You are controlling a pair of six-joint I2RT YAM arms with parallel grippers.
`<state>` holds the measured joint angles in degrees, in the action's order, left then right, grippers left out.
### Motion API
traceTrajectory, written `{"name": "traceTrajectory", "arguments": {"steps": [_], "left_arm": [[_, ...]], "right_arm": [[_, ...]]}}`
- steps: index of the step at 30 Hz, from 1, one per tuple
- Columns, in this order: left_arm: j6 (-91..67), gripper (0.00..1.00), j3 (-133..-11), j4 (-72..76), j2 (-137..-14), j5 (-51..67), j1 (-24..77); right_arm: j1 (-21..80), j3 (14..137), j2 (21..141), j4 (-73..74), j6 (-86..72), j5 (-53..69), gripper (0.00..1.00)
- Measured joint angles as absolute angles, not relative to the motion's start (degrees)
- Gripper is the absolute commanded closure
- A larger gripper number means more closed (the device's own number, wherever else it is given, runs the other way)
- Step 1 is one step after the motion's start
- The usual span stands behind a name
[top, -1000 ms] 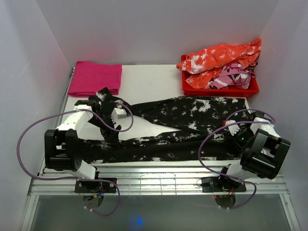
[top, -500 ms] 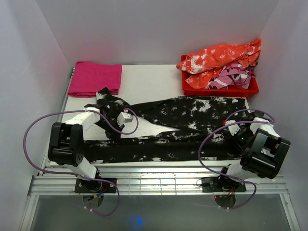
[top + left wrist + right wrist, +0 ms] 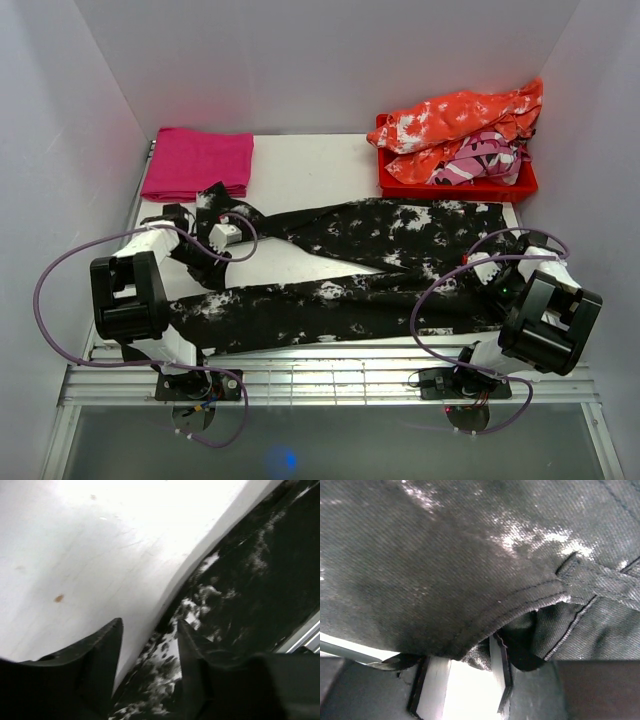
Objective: Fold and stack the trousers
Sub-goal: Flatten the trousers out
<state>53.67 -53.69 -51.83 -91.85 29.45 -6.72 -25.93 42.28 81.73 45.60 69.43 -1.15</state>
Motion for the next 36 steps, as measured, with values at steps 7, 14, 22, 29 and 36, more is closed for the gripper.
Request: {"name": "traceTrajectory", "arguments": {"steps": [7, 14, 22, 29, 36], "left_arm": [[50.5, 0.33, -65.4, -50.4, -91.9, 29.8, -8.3], [51.8, 0.33, -74.3, -44.4, -99.3, 26.6, -8.5], [56.8, 0.51, -77.7, -42.8, -111.5, 20.9, -8.8], [59.0, 1.00, -79.9, -44.4, -112.5, 20.9, -8.3], [56.4, 1.00, -87.6, -53.8, -104.2, 21.5, 6.0]], "right_arm": [[-26.2, 48.4, 80.9, 51.3, 70.3, 4.4, 0.56], [-23.2, 58.9, 80.3, 54.2, 67.2, 12.9, 0.54], [-16.9, 59.5, 81.0, 54.4, 61.8, 16.3, 0.50], [-14.3, 63.3, 80.9, 54.4, 58.6, 19.8, 0.52], [-14.1, 64.1, 79.1, 53.4, 55.6, 22.5, 0.53]]}}
